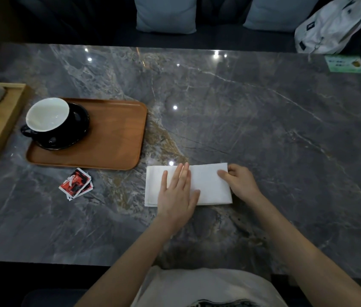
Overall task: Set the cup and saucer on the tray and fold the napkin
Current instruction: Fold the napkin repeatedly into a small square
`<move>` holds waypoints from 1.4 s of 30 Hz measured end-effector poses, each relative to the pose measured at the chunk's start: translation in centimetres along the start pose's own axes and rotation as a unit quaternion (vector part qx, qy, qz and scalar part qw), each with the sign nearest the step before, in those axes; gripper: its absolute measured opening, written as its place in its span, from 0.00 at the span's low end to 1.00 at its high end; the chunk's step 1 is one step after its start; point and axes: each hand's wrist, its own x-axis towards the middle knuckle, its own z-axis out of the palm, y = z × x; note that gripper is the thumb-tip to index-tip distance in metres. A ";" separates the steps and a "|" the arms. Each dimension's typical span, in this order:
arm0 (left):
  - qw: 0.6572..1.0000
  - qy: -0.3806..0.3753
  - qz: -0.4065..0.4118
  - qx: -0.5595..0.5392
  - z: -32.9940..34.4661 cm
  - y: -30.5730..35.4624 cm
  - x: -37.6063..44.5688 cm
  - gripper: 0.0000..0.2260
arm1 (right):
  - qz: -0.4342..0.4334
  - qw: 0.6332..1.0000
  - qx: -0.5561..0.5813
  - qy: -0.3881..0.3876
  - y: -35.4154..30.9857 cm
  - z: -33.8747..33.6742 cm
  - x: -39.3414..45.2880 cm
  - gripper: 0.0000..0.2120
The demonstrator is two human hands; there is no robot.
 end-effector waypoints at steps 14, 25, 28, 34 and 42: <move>0.999 -0.026 -0.024 0.039 0.7 -1.5 -0.3 0.24 | -0.060 0.997 0.056 -0.014 -3.4 -0.2 -1.5 0.03; 0.997 -0.064 0.031 -0.036 -1.9 -2.3 0.0 0.28 | -0.098 0.989 -0.025 -0.110 -9.1 3.2 -1.2 0.07; 0.942 0.030 -0.120 -0.311 -4.0 -2.9 -1.2 0.21 | -0.081 0.980 -0.029 -0.179 -10.7 3.7 -0.7 0.05; 0.681 0.019 -0.303 -0.666 -6.4 -4.2 -3.5 0.10 | -0.044 0.952 -0.077 -0.293 -12.9 5.1 0.4 0.11; 0.889 0.131 -0.292 -0.329 -4.1 -4.8 -5.0 0.15 | -0.267 0.883 -0.333 -0.197 -13.2 7.1 1.7 0.09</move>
